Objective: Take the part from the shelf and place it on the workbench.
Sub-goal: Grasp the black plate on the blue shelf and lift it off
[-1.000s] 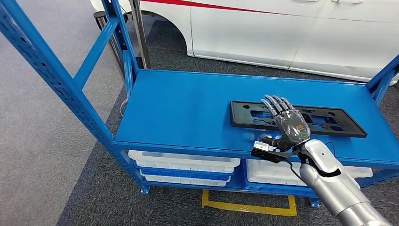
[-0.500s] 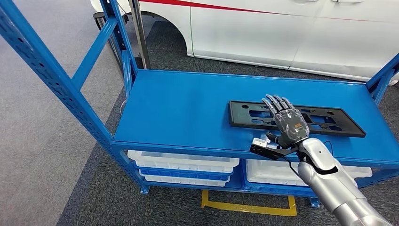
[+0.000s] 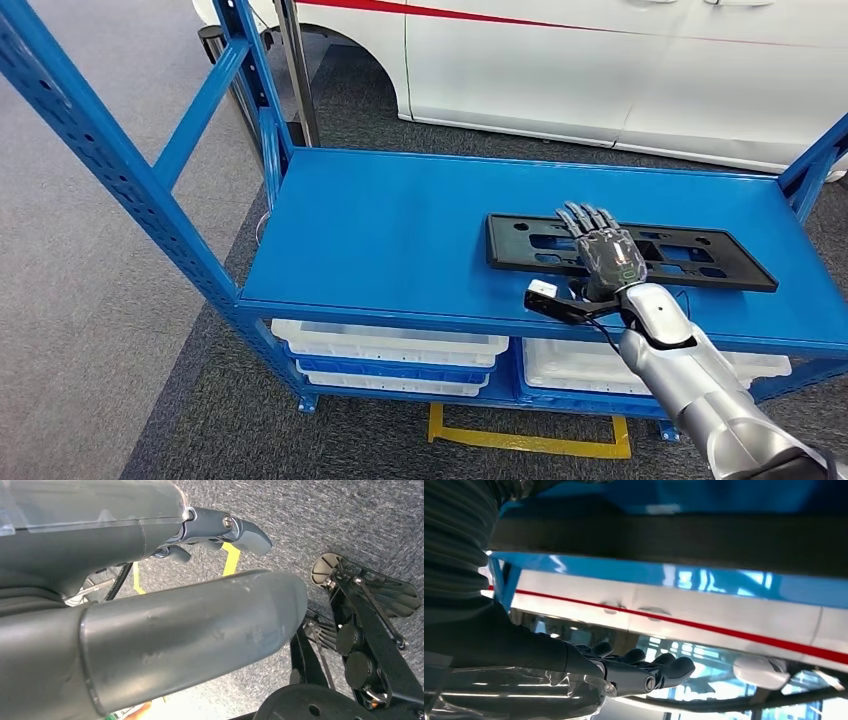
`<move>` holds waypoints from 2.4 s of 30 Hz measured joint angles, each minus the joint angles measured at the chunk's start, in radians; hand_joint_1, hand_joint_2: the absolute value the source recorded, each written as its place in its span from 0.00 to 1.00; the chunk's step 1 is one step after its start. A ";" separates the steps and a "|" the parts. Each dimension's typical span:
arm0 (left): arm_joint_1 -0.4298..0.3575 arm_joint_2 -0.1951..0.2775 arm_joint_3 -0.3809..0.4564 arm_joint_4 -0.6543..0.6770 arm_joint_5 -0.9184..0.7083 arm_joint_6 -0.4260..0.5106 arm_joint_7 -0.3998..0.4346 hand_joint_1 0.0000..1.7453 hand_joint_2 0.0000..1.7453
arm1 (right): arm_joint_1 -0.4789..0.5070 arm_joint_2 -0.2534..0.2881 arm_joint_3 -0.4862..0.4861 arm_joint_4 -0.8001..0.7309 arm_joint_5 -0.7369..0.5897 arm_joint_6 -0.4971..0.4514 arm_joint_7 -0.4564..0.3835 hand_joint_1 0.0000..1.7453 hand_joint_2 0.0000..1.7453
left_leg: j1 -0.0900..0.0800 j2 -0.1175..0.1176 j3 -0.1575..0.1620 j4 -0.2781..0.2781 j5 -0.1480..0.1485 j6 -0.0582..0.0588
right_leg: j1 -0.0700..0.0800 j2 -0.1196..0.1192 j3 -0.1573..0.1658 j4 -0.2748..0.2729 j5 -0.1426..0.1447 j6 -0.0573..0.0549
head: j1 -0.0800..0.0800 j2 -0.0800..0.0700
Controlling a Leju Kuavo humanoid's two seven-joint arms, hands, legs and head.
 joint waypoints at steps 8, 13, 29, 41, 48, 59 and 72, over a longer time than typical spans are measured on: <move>0.003 0.004 -0.009 0.000 0.022 0.004 0.000 0.00 0.00 | -0.043 0.006 0.007 0.136 0.079 -0.089 0.121 0.00 1.00 | 0.000 0.000 0.000 0.000 0.000 0.000 | 0.000 0.000 0.000 0.000 0.000 0.000 | 0.000 0.000; 0.008 0.004 -0.016 0.000 0.028 0.007 0.000 0.00 0.00 | -0.046 -0.017 0.009 0.184 0.099 -0.122 0.167 0.00 1.00 | 0.000 0.000 0.000 0.000 0.000 0.000 | 0.000 0.000 0.000 0.000 0.000 0.000 | 0.000 0.000; 0.010 0.013 -0.025 0.000 0.034 -0.009 -0.002 0.00 0.00 | -0.035 -0.044 0.008 0.215 0.085 -0.121 0.137 1.00 1.00 | 0.000 0.001 0.000 0.000 0.000 0.000 | 0.000 0.001 -0.001 0.000 0.000 0.000 | 0.000 0.000; 0.015 0.018 -0.026 0.000 0.040 -0.017 -0.007 0.00 0.00 | -0.024 -0.049 -0.004 0.213 0.058 -0.108 0.092 1.00 1.00 | 0.000 0.001 0.001 0.000 0.000 0.000 | 0.000 0.001 -0.001 0.000 0.000 0.000 | 0.000 0.000; 0.016 0.018 -0.026 0.000 0.040 -0.018 -0.008 0.00 0.00 | -0.024 -0.049 -0.005 0.213 0.058 -0.108 0.091 1.00 1.00 | 0.000 0.001 0.001 0.000 0.000 0.000 | 0.000 0.001 -0.001 0.000 0.000 0.000 | 0.000 0.000; 0.020 0.024 -0.037 0.000 0.040 -0.026 -0.015 0.00 1.00 | -0.022 -0.050 -0.011 0.213 0.055 -0.111 0.062 1.00 1.00 | 0.000 0.001 0.002 0.000 0.000 0.000 | 0.000 0.001 -0.001 0.000 0.000 0.000 | 0.000 0.000; 0.021 0.029 -0.048 0.000 0.040 -0.029 -0.016 0.00 1.00 | -0.005 -0.052 -0.022 0.189 0.039 -0.126 0.015 1.00 1.00 | 0.000 0.001 0.002 0.000 0.000 0.000 | 0.000 0.001 0.000 0.000 0.000 0.000 | 0.000 0.000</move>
